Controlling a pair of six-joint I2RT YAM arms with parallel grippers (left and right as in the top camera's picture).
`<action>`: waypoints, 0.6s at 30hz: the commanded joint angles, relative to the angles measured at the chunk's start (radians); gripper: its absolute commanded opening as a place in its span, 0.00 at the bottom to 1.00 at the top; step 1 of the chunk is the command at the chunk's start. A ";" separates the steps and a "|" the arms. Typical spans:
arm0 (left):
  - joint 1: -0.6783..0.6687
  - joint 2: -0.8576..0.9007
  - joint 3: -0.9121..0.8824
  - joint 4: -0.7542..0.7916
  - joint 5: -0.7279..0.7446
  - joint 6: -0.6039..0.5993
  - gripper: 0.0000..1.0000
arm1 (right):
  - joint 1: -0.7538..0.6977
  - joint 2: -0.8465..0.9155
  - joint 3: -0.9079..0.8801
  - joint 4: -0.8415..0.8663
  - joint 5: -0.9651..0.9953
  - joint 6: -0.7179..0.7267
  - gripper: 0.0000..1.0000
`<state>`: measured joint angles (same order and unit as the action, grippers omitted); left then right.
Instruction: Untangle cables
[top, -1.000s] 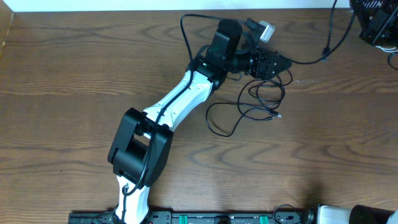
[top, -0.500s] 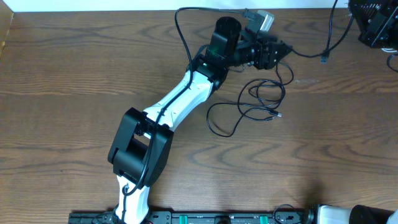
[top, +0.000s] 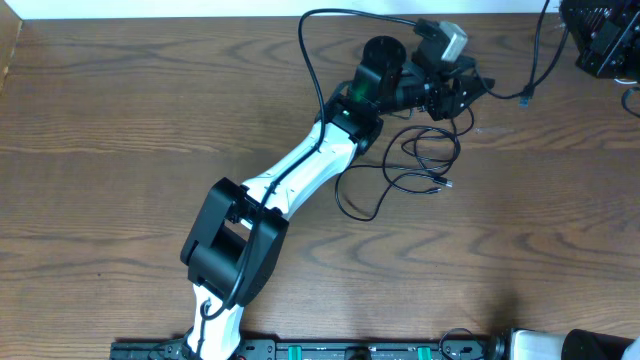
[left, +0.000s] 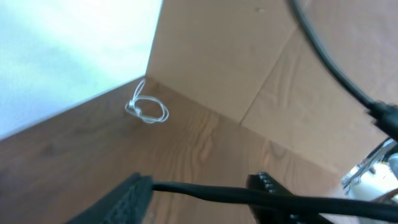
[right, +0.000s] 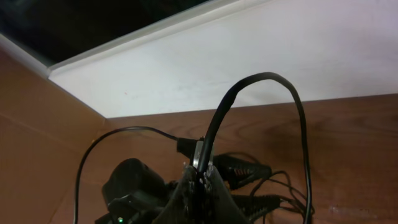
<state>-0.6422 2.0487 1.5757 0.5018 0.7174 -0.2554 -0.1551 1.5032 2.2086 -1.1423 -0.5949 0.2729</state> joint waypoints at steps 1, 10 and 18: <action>0.001 -0.001 -0.004 0.038 -0.031 0.045 0.42 | -0.001 0.003 0.002 -0.006 -0.002 -0.020 0.01; 0.001 -0.001 -0.004 0.121 -0.082 0.043 0.36 | -0.001 0.003 0.002 -0.015 -0.002 -0.020 0.01; 0.001 -0.001 -0.004 0.134 -0.060 0.040 0.10 | -0.001 0.003 0.002 -0.015 -0.002 -0.020 0.01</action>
<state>-0.6434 2.0487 1.5757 0.6201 0.6483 -0.2306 -0.1551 1.5032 2.2086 -1.1553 -0.5945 0.2729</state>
